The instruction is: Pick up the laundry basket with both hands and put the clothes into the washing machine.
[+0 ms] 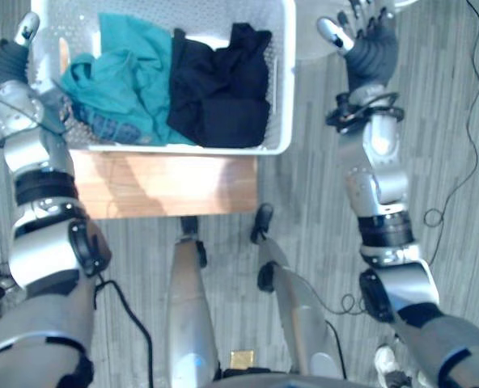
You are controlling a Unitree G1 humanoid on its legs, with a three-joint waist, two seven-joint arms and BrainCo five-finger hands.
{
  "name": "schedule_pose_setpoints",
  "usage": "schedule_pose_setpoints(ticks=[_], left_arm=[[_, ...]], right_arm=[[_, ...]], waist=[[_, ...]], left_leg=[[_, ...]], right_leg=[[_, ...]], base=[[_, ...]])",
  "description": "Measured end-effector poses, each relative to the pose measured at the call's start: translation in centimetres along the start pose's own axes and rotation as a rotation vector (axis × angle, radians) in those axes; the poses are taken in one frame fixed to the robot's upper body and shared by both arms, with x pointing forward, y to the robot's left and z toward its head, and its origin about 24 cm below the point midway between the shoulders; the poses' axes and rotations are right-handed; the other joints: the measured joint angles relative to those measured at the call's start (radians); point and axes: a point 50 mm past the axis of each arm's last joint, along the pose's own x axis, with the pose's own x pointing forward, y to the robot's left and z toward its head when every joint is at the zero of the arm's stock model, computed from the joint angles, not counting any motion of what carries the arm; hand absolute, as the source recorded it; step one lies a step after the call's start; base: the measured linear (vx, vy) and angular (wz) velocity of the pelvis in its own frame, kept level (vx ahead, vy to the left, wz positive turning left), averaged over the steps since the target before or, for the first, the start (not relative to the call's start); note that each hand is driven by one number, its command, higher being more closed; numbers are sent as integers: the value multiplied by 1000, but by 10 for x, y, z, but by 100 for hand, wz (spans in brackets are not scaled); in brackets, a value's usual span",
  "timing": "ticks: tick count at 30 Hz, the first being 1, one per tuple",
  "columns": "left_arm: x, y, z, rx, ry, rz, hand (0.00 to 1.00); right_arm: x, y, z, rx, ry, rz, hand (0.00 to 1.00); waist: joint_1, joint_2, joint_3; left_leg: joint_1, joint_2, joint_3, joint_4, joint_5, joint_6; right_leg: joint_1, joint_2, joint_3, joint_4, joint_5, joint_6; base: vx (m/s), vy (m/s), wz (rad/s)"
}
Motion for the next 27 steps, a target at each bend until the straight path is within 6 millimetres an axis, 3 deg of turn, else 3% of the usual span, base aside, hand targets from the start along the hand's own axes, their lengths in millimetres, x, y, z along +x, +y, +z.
schedule_pose_setpoints(ticks=[8,13,21,27], left_arm=[[0,-1,4,-4,-17,-2,0],[0,-1,4,-5,-19,-3,0],[0,-4,10,-17,-43,-10,0],[1,-20,24,-40,-79,-46,0]], right_arm=[[-3,-9,-3,-1,14,-27,0],[-4,-12,-20,-39,86,-30,0],[7,8,-54,-34,251,3,0],[17,20,-76,-35,382,22,0]], waist=[[0,0,0],[2,0,0],[9,0,-1],[26,1,-1]], left_leg=[[-9,0,7,1,0,0],[-10,0,7,0,0,0],[-26,0,4,-1,1,0],[-52,-2,-8,1,4,-2]], right_leg=[[-12,-1,1,6,0,1],[-15,-2,2,6,-1,1],[-35,-3,2,14,-1,1],[-55,-2,-9,16,-1,1]], base=[[0,0,0],[0,0,0],[5,-1,-2],[8,-3,2]])
